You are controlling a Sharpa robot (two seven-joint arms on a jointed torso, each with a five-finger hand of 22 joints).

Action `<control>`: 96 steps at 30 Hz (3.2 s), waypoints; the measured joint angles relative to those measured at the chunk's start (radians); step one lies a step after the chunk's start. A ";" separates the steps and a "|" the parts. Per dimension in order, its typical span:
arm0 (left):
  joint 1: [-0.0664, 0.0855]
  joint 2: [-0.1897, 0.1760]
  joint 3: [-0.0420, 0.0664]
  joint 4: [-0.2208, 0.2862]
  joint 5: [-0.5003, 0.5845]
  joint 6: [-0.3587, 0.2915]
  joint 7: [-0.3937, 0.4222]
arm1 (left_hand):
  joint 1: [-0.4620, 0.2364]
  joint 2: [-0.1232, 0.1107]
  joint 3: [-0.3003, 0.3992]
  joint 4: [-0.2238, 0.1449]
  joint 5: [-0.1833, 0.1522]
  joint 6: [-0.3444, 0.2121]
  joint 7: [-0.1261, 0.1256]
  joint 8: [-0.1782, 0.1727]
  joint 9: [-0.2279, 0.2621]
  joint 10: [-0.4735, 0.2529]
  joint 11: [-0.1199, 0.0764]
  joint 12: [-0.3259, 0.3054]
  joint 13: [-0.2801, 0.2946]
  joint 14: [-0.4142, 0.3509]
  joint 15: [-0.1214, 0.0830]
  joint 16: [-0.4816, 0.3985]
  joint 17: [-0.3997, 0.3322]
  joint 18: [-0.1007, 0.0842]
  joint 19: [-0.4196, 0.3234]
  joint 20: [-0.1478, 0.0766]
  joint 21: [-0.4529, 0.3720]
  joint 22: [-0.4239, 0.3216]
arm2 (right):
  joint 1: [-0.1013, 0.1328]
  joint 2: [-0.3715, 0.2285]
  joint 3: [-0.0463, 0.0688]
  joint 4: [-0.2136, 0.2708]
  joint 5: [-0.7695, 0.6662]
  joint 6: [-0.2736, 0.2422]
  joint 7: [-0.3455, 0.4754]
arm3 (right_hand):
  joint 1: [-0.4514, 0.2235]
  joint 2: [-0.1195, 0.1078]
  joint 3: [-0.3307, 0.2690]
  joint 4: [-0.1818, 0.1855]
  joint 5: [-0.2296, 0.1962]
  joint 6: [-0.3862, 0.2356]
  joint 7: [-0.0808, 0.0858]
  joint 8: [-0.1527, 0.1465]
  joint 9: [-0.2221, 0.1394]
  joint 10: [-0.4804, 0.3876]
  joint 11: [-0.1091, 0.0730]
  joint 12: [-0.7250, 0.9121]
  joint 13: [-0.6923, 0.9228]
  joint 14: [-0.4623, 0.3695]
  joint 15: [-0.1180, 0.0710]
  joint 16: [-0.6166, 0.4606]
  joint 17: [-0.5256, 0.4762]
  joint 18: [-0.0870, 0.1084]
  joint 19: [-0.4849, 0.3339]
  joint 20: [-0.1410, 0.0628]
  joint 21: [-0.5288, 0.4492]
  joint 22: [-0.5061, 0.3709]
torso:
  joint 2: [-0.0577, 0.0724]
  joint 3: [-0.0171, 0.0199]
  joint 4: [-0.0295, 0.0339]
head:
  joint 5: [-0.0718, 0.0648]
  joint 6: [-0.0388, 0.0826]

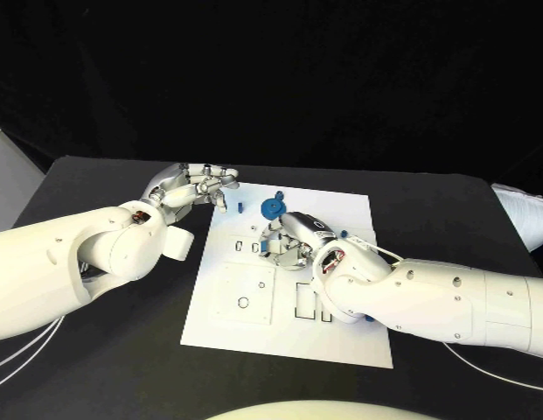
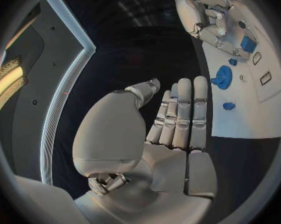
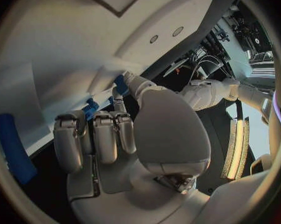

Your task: Assemble the parts on the task board

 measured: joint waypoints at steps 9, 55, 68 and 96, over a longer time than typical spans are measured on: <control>0.000 0.000 0.000 -0.001 0.000 0.000 -0.001 | 0.000 0.000 0.000 0.000 0.000 0.000 0.000 0.000 0.000 -0.001 -0.002 0.000 0.000 0.000 0.000 0.000 0.000 0.000 0.000 0.000 0.001 0.001 | 0.000 0.000 0.000 0.000 0.000 -0.017 0.001 | -0.025 -0.014 -0.102 0.043 -0.030 -0.045 0.009 -0.011 -0.006 0.002 0.009 -0.031 0.000 0.002 0.012 0.000 0.001 0.000 0.000 0.008 0.000 0.000 | 0.000 0.0000 0.0003 | 0.000 0.000; 0.046 0.087 0.001 -0.073 -0.513 0.123 -0.549 | -0.184 -0.025 -0.069 0.191 0.000 0.032 -0.109 0.320 0.252 0.142 -0.119 0.800 0.573 0.423 -0.102 0.557 0.754 -0.078 0.424 -0.102 0.391 0.598 | 0.191 -0.254 0.037 0.052 0.651 -0.006 0.326 | 0.108 0.116 -0.337 0.139 0.043 -0.090 0.022 0.010 -0.006 0.002 0.016 -0.058 0.000 0.002 0.019 -0.005 0.000 0.000 0.000 0.014 0.000 0.000 | -0.037 0.0353 -0.0151 | 0.026 0.003; 0.083 0.215 -0.013 -0.151 -0.740 0.284 -0.825 | -0.230 -0.014 -0.100 0.229 0.000 0.009 -0.102 0.320 0.291 0.116 -0.108 0.800 0.559 0.423 -0.102 0.552 0.754 -0.078 0.420 -0.098 0.391 0.586 | 0.205 -0.255 0.036 0.025 0.777 -0.007 0.327 | 0.108 0.116 -0.337 0.139 0.043 -0.100 0.025 0.010 -0.007 0.002 0.023 -0.058 0.000 0.002 0.019 -0.005 0.000 0.000 0.000 0.014 0.000 0.000 | -0.042 0.0461 -0.0166 | 0.035 0.001; 0.091 0.315 -0.019 -0.232 -0.795 0.440 -0.922 | -0.255 -0.008 -0.123 0.233 0.000 -0.004 -0.096 0.320 0.312 0.095 -0.102 0.790 0.545 0.423 -0.102 0.552 0.754 -0.078 0.414 -0.092 0.391 0.578 | 0.206 -0.245 0.035 0.013 0.778 -0.001 0.308 | 0.104 0.112 -0.337 0.139 0.043 -0.107 0.024 0.010 -0.008 0.002 0.023 -0.058 -0.001 0.002 0.019 -0.005 0.000 0.000 0.000 0.014 0.000 0.000 | -0.040 0.0422 -0.0163 | 0.031 -0.011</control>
